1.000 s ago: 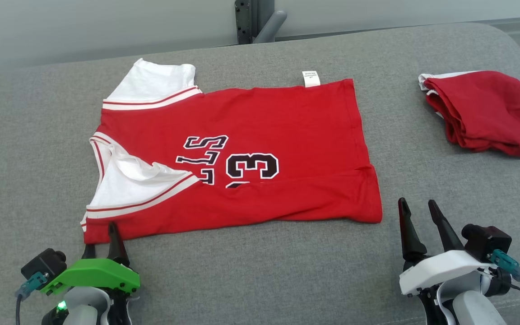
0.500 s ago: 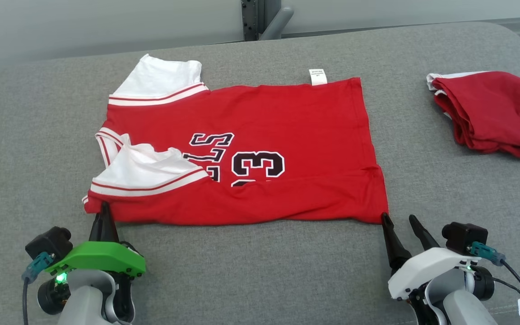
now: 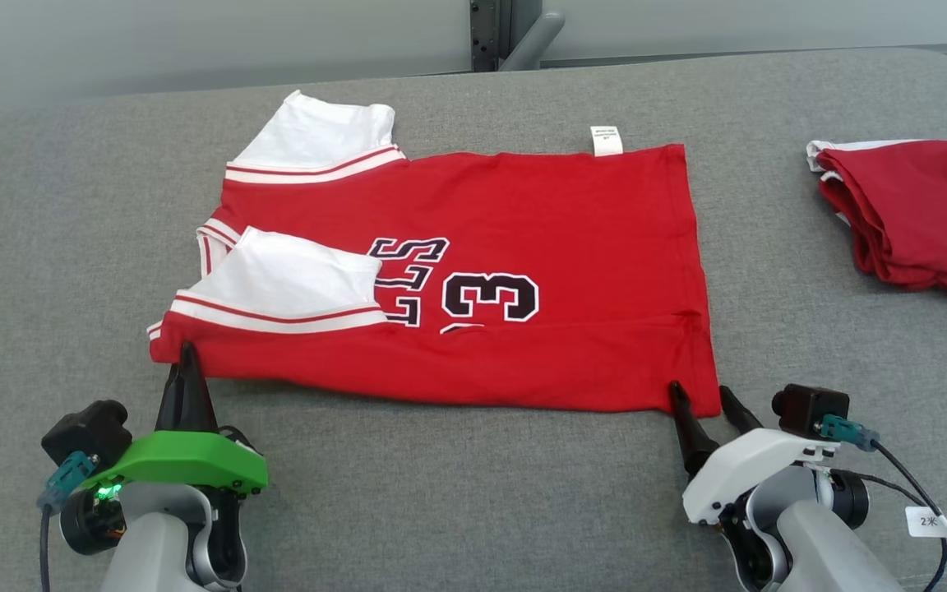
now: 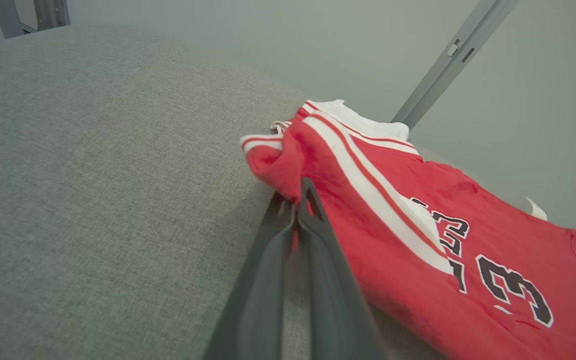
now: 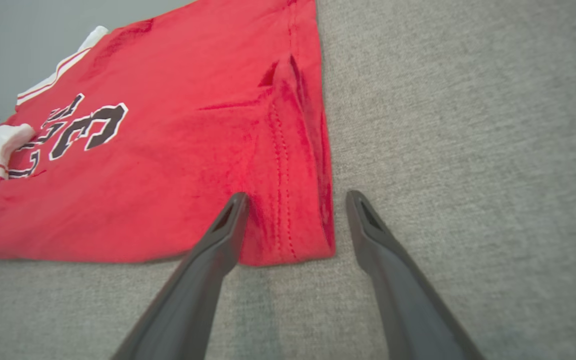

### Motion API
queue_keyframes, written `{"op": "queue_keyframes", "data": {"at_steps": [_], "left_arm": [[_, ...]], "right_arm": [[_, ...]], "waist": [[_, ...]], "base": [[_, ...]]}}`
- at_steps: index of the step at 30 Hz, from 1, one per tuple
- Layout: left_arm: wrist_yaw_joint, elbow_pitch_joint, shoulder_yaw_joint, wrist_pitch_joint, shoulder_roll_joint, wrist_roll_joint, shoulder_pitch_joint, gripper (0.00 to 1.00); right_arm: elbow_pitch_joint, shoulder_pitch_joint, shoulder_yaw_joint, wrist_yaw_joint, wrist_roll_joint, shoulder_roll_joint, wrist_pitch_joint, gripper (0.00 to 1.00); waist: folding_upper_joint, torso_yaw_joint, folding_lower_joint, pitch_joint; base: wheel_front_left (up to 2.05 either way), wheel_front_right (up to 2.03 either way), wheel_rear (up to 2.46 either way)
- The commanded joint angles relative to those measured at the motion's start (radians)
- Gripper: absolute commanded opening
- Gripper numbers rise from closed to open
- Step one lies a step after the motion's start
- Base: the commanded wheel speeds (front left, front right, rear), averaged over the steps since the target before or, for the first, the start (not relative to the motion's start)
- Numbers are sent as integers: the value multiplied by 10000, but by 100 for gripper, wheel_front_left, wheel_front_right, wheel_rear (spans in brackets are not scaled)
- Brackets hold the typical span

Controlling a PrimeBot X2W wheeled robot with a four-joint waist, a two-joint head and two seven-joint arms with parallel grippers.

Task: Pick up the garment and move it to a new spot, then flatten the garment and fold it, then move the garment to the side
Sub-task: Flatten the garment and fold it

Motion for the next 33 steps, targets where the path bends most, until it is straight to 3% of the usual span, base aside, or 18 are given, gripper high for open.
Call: {"op": "queue_keyframes", "data": {"at_steps": [1,2,3,4,6,19,26,33], "left_arm": [[63,-71,31,-46,34,135,124,0],[63,-98,37,-47,33,133,148,0],[64,-126,36,-47,30,133,176,0],[65,-145,33,-46,27,134,204,0],[72,-194,39,-47,24,139,262,0],[8,-1207,250,-49,19,290,973,0],[92,-2217,62,41,2,205,2105,0],[361,-3105,-191,543,7,233,3349,0]], "right_arm": [[372,-36,285,-3,184,39,68,100],[495,-68,432,-3,267,51,42,100],[618,-99,550,-1,368,59,44,63],[719,-131,665,-1,431,66,9,36],[864,-201,840,-1,611,76,-107,2],[-39,-195,119,-4,993,-11,-571,0],[-2353,1436,-858,-12,1130,-402,581,0],[-4636,3287,-1598,-12,659,-168,1949,0]], "waist": [[32,20,0,-19],[32,25,0,-29],[32,27,0,-40],[32,27,0,-52],[32,25,0,-77],[32,18,0,-278],[32,136,0,-421],[32,42,0,-348]], "base": [[0,0,0],[0,0,0],[0,0,0],[0,0,0],[0,0,0],[0,0,0],[0,0,0],[0,0,0]]}}
